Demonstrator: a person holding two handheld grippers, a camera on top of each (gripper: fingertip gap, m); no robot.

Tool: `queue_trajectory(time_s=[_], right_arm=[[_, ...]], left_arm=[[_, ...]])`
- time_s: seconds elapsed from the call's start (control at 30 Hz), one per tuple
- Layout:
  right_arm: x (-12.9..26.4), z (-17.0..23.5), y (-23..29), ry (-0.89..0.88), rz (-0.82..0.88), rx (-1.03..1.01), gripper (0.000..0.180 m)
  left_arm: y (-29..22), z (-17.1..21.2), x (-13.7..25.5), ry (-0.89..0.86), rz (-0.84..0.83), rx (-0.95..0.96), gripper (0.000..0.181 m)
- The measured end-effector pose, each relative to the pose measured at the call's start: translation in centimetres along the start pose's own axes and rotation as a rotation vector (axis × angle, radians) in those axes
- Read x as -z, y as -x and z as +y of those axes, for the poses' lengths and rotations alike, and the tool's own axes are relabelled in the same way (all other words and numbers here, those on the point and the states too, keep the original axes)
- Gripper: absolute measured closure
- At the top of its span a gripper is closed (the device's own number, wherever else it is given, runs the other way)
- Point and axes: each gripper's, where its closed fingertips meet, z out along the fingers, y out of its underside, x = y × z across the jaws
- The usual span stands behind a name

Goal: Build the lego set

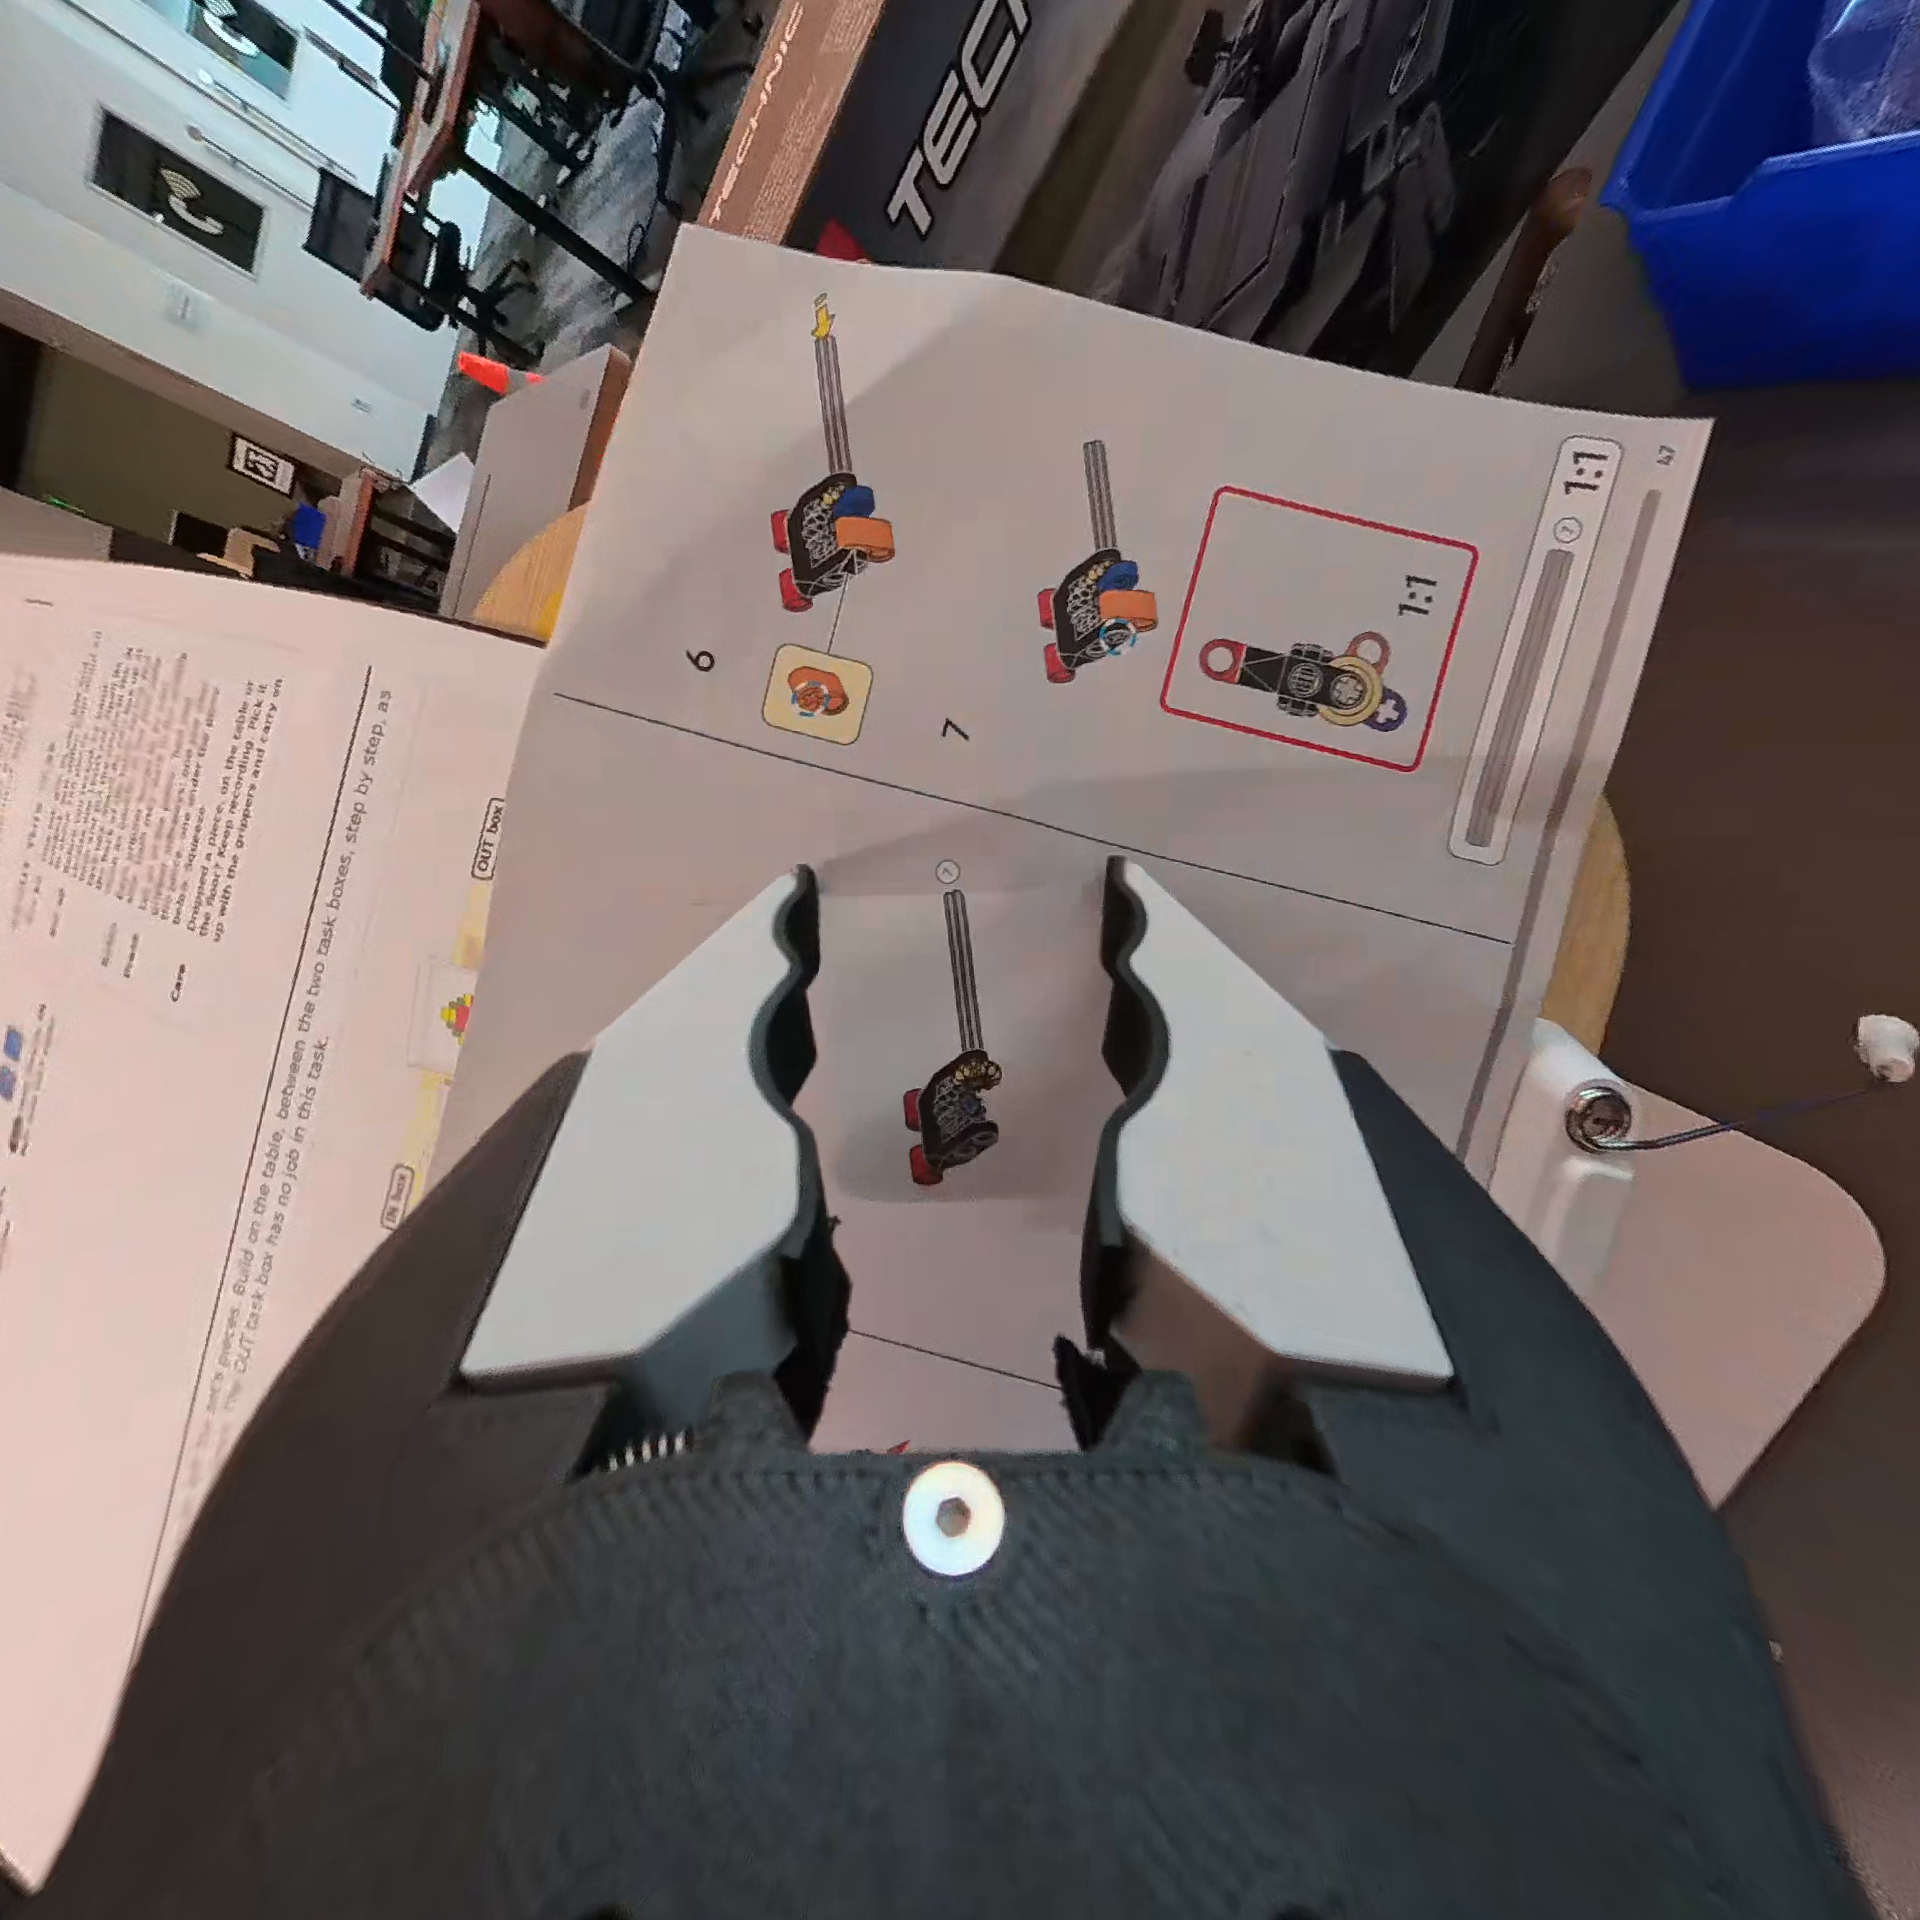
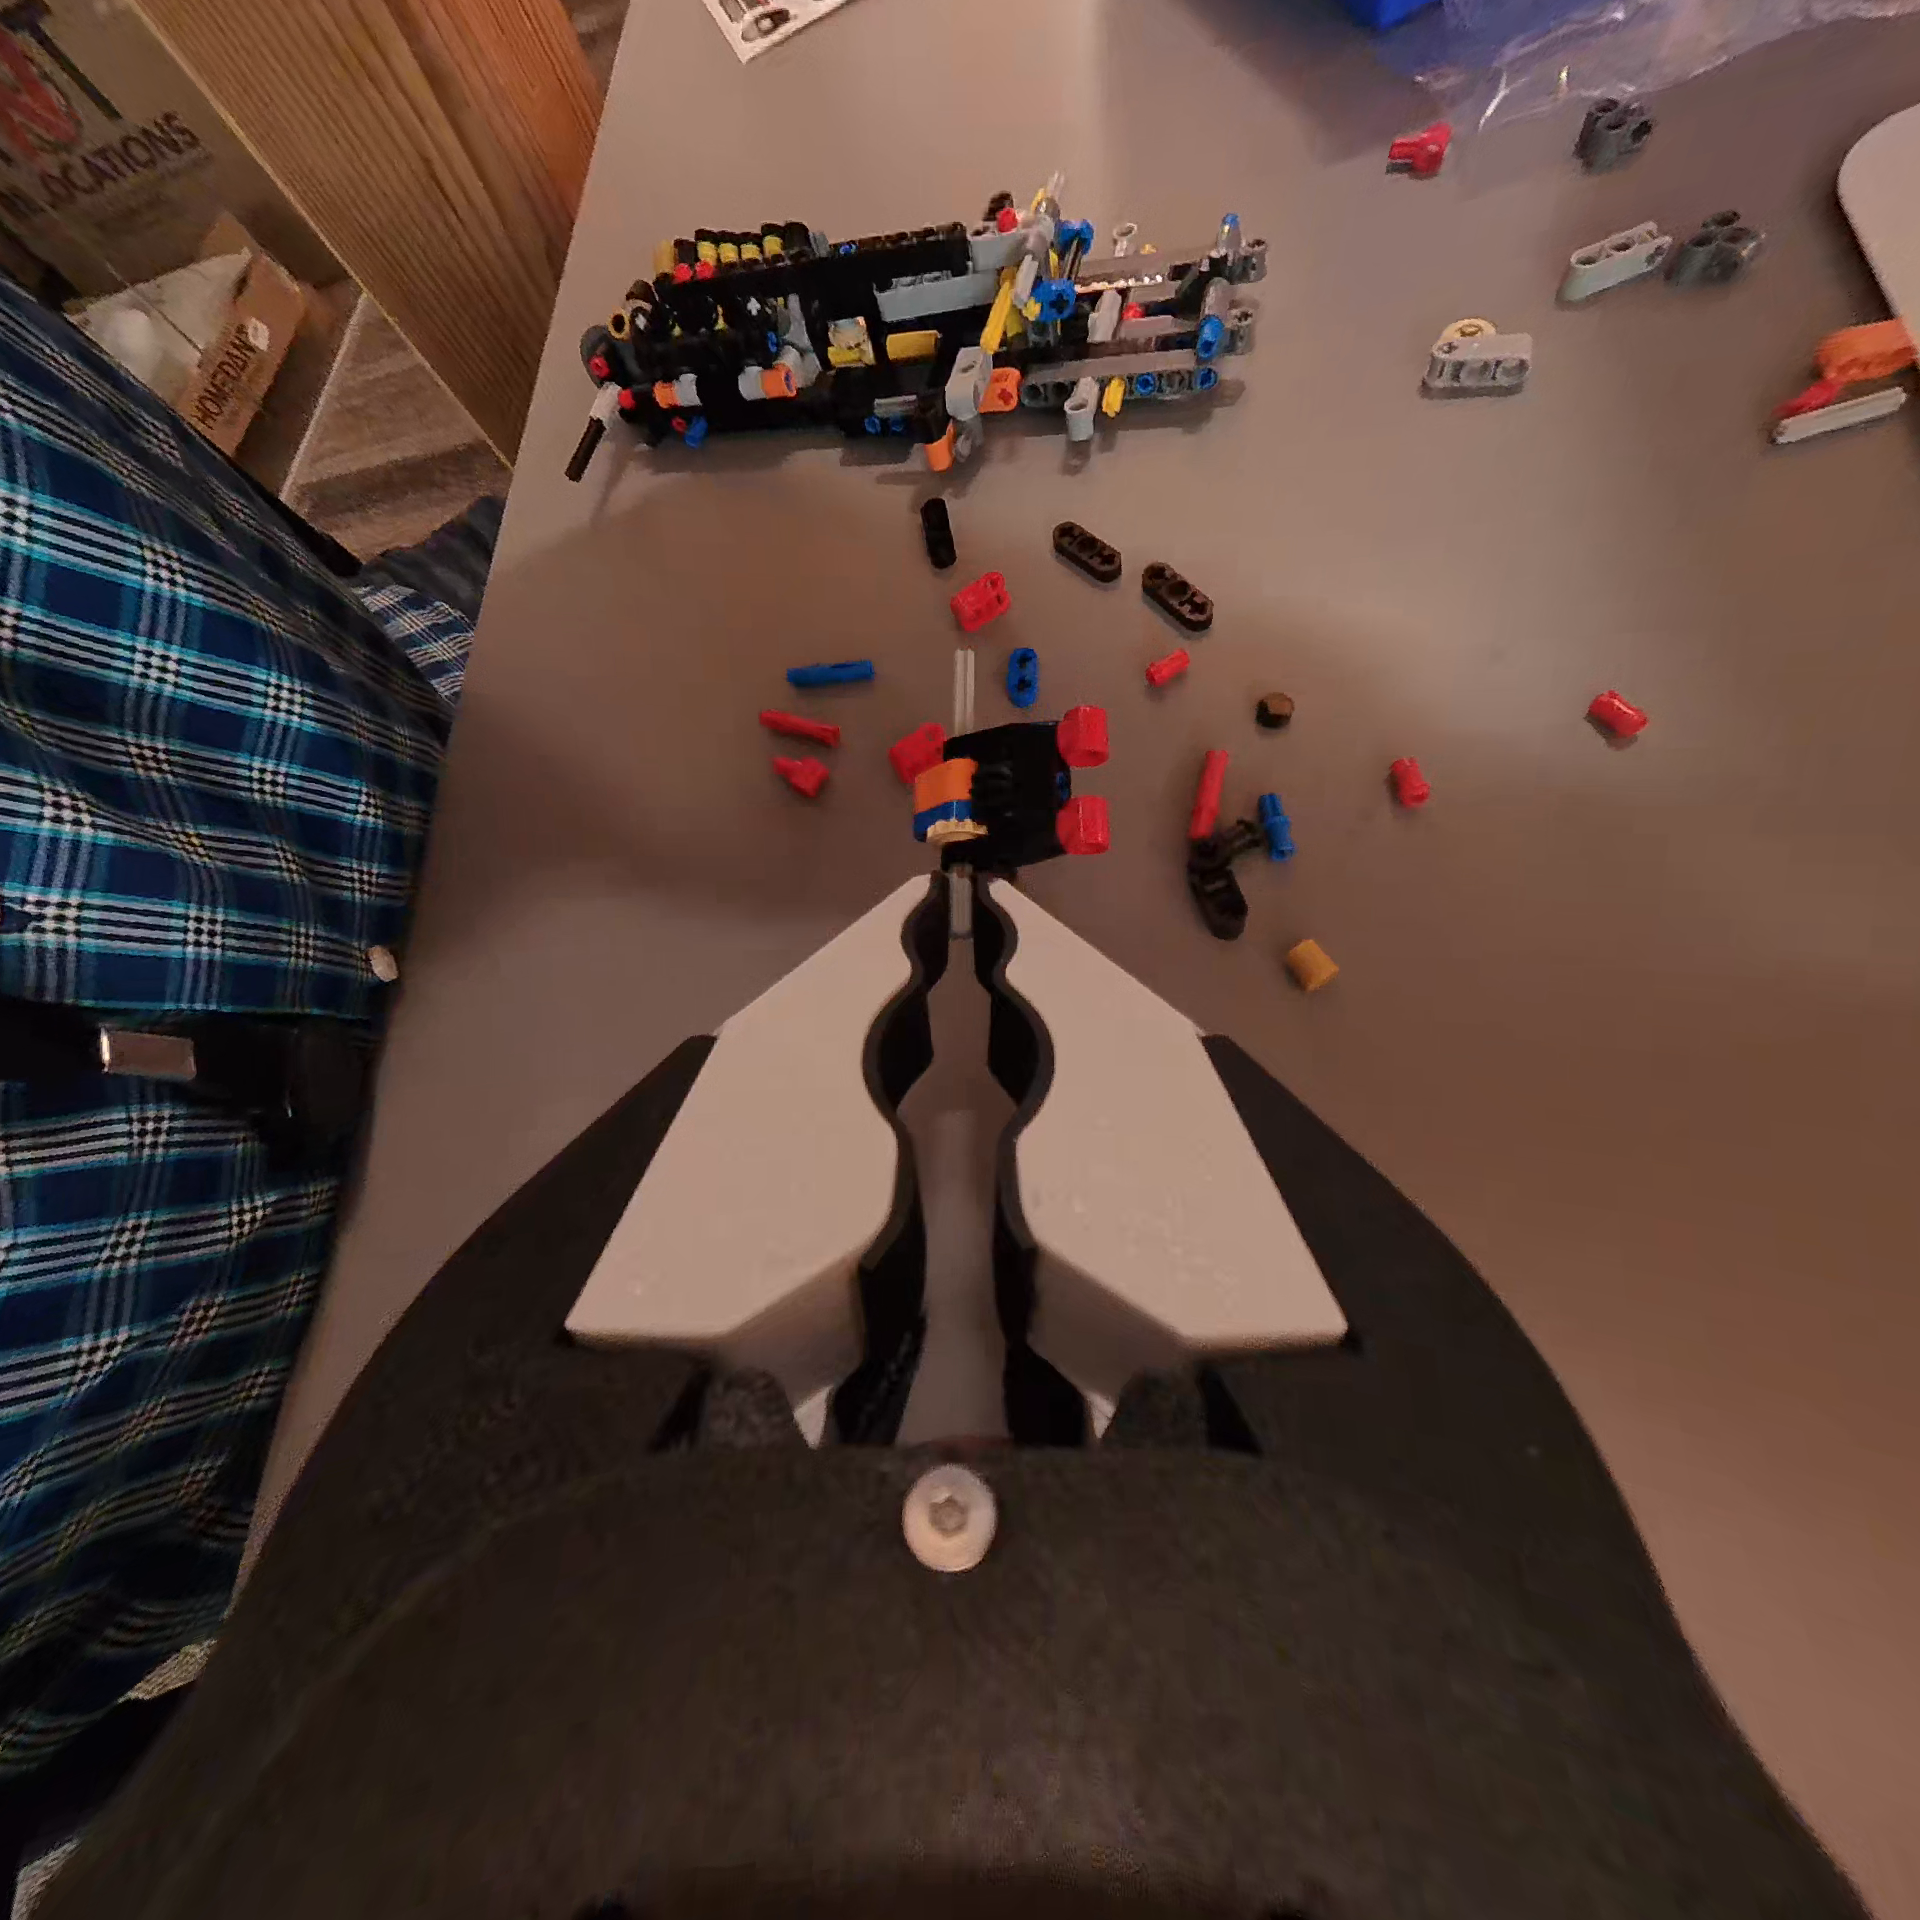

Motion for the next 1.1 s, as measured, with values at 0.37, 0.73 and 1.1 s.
queue_trajectory(time_s=[0.37, 0.73, 1.1], right_arm=[[-0.1, 0.7, -0.2, 0.038, -0.013, 0.005, 0.179], [0.3, 1.1, 0.2, 0.015, -0.037, 0.001, 0.179], [0.7, 0.9, 0.5, 0.015, -0.037, -0.005, 0.178]], left_arm=[[1.3, -5.8, 0.1, -0.109, -0.023, -0.098, 0.12], [2.4, -6.6, -3.9, -0.013, 0.048, -0.124, 0.121], [1.7, -6.3, -1.2, -0.111, -0.018, -0.253, 0.181]])
